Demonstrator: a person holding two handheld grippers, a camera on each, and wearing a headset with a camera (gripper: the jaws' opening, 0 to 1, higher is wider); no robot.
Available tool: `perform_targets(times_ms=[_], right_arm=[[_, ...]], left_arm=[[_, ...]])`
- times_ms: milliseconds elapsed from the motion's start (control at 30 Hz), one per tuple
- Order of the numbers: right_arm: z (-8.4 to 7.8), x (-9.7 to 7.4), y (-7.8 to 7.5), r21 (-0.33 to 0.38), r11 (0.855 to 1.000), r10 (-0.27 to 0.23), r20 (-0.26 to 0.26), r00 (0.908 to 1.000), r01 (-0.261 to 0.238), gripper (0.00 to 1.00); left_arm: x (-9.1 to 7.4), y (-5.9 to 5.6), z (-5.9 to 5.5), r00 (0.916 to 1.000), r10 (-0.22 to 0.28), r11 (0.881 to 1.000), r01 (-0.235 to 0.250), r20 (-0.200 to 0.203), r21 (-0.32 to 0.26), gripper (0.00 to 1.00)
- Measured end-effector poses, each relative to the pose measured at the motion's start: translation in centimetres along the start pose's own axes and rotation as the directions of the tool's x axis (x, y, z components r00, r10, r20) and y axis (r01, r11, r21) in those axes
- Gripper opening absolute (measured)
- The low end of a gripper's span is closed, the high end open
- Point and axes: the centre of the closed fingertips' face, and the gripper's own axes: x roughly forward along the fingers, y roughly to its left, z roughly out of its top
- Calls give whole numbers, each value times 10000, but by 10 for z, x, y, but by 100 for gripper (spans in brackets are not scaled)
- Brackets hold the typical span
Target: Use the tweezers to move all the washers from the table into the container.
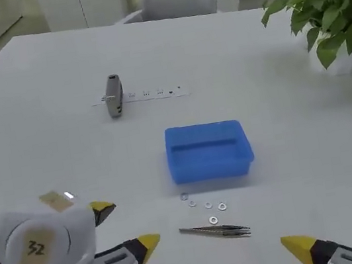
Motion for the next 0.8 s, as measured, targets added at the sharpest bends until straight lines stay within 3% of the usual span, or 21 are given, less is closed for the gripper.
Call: perform_targets(times_ms=[200, 367, 500, 567, 700, 800], right_arm=[[2, -1, -7, -36, 9991, -424, 183, 9989, 425, 83], [1, 1, -4, -539, 9973, -502, 79, 9987, 506, 83], [0, 2, -4, -631, 9970, -446, 12, 9990, 446, 83], [-1, 2, -5, -657, 9966, -495, -31, 9988, 492, 83], [0, 2, -6, -645, 9966, -522, 3, 9986, 521, 83], [0, 3, -7, -659, 9962, -562, -4, 9984, 561, 82]], left_arm=[[25, -5, 5, 9957, -825, 9932, 857, -432, 789, 31], [45, -9, 1, 9835, -1452, 9755, 1605, -1078, 1507, 25], [63, -13, -11, 9659, -1936, 9586, 2235, -1719, 1762, 23], [69, -15, -18, 9554, -2051, 9438, 2506, -2126, 2156, 21], [81, -19, -23, 9418, -2325, 9277, 2897, -2430, 2354, 18], [90, -21, -28, 9280, -2467, 9049, 3237, -2792, 2764, 14]])
